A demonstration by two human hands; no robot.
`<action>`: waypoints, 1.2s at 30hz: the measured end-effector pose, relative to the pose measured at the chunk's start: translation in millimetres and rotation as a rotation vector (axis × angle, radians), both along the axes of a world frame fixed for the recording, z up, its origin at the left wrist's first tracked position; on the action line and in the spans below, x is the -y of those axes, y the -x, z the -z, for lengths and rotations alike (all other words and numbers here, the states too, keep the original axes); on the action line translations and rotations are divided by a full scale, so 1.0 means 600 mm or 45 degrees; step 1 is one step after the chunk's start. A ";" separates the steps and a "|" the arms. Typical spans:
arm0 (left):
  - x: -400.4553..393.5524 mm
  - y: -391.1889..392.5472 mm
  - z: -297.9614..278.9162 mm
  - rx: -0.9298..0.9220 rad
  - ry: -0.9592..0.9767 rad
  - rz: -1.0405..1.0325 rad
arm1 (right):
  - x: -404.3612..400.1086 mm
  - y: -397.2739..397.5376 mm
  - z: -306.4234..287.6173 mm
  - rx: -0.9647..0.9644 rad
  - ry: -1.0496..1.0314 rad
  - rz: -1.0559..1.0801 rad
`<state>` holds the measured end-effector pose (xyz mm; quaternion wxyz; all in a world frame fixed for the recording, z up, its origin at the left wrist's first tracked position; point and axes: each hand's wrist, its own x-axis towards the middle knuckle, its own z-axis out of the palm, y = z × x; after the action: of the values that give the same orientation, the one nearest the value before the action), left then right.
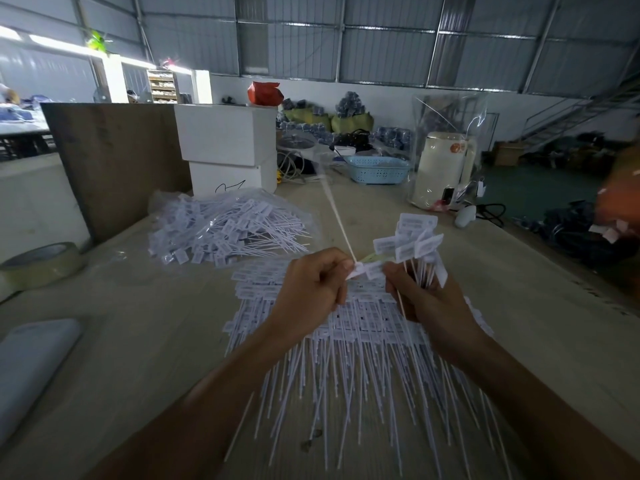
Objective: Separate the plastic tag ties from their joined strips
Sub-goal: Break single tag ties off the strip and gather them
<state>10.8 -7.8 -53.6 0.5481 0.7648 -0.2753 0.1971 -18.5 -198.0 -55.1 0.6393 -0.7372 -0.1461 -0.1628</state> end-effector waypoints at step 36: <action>0.023 0.020 -0.008 -0.432 0.530 0.388 | -0.011 -0.003 0.008 0.057 0.172 -0.175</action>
<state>-1.0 -21.6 -48.8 0.7544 0.6080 -0.2450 0.0343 -16.7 -191.2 -59.8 0.5944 -0.7630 -0.2212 -0.1247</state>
